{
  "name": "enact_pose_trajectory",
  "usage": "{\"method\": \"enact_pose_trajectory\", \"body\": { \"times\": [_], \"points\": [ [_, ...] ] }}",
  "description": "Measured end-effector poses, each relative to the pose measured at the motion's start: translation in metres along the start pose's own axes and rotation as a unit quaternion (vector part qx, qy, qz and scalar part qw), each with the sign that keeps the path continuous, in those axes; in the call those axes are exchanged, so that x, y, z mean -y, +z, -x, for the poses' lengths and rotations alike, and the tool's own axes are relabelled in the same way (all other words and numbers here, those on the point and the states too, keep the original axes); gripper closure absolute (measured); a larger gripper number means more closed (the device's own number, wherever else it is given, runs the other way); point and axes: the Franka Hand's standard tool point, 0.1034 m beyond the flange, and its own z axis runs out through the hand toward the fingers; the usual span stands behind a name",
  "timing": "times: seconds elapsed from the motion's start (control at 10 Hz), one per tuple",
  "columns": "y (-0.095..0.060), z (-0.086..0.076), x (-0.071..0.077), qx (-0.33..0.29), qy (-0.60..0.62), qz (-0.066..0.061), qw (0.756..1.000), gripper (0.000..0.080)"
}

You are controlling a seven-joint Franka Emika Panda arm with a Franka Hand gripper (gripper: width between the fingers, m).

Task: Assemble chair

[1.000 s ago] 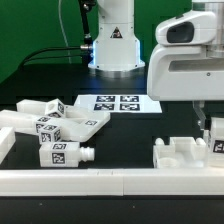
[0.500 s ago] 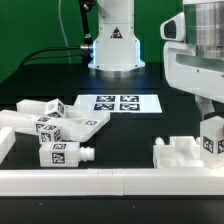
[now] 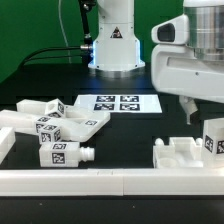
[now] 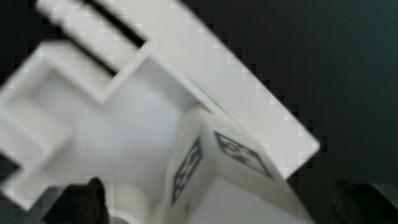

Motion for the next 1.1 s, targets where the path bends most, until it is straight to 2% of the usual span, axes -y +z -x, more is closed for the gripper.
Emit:
{"method": "enact_pose_trajectory", "body": {
  "times": [0.4, 0.5, 0.6, 0.7, 0.8, 0.9, 1.0, 1.1],
  "points": [
    [0.000, 0.000, 0.000, -0.001, -0.122, 0.001, 0.993, 0.0151],
    [-0.006, -0.004, 0.008, -0.034, -0.291, 0.018, 0.956, 0.0151],
    [-0.007, -0.007, 0.010, -0.046, -0.337, 0.016, 0.940, 0.0151],
    [-0.005, -0.006, 0.008, -0.043, -0.328, 0.017, 0.943, 0.0151],
    [-0.005, -0.006, 0.008, -0.043, -0.316, 0.016, 0.948, 0.0298],
    [-0.005, -0.006, 0.008, -0.043, -0.315, 0.016, 0.948, 0.0298],
    [-0.005, -0.006, 0.008, -0.043, -0.288, 0.014, 0.957, 0.0475],
    [-0.005, -0.007, 0.008, -0.044, -0.243, 0.013, 0.969, 0.0517]
  ]
}}
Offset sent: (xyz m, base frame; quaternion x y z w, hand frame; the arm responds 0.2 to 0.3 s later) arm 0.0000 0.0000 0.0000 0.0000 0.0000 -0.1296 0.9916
